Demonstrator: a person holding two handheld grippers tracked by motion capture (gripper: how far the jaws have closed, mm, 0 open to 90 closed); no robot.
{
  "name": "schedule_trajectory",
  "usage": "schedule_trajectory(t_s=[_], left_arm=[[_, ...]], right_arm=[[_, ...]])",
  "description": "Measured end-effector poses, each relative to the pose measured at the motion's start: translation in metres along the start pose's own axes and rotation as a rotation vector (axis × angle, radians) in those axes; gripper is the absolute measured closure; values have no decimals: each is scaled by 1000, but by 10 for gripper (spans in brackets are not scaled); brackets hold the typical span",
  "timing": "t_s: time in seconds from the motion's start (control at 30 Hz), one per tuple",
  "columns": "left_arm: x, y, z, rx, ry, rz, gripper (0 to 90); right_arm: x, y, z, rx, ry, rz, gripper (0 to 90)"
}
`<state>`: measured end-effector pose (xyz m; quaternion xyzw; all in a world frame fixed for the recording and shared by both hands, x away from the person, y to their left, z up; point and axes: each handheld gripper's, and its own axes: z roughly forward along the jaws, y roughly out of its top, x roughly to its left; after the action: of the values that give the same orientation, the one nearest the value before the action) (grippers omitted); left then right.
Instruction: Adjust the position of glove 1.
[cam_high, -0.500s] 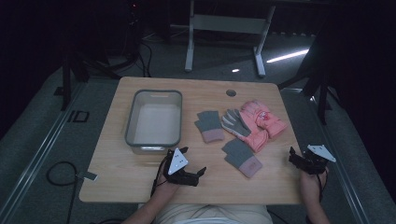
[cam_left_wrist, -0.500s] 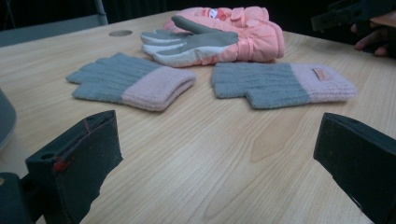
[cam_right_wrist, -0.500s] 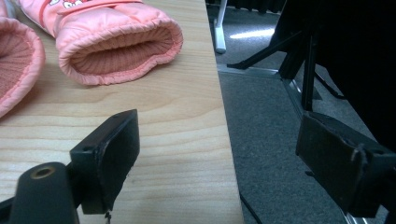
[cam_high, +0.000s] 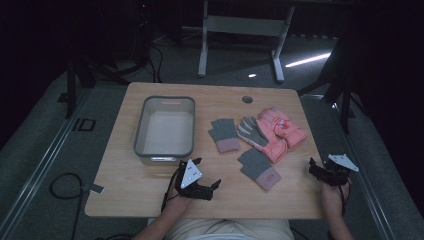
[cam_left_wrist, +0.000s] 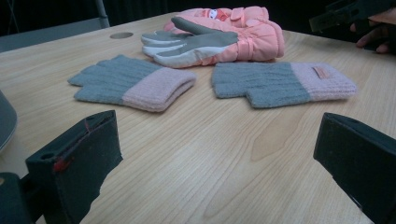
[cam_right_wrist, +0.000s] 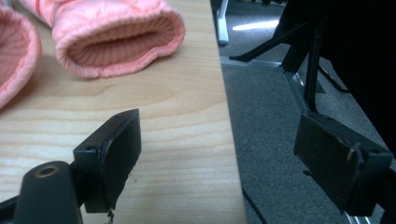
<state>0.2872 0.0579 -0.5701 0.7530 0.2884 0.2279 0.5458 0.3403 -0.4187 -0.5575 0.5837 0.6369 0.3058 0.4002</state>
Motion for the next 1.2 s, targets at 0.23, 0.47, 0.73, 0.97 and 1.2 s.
schedule_trajectory(t_s=[0.23,0.47,0.73,0.97,1.2], left_arm=[[1,0,-1,0,-5,-4,3],[-1,0,-1,2,-5,12,3],[-2,0,-1,7,15,13,3],[-2,0,-1,8,15,16,3],[-3,0,-1,9,18,18,3]], right_arm=[[-2,1,2,25,28,10,138],[-5,17,1,38,76,0,129],[-2,44,-1,38,100,-3,120],[8,58,1,12,160,-34,122],[21,81,1,60,282,-38,142]])
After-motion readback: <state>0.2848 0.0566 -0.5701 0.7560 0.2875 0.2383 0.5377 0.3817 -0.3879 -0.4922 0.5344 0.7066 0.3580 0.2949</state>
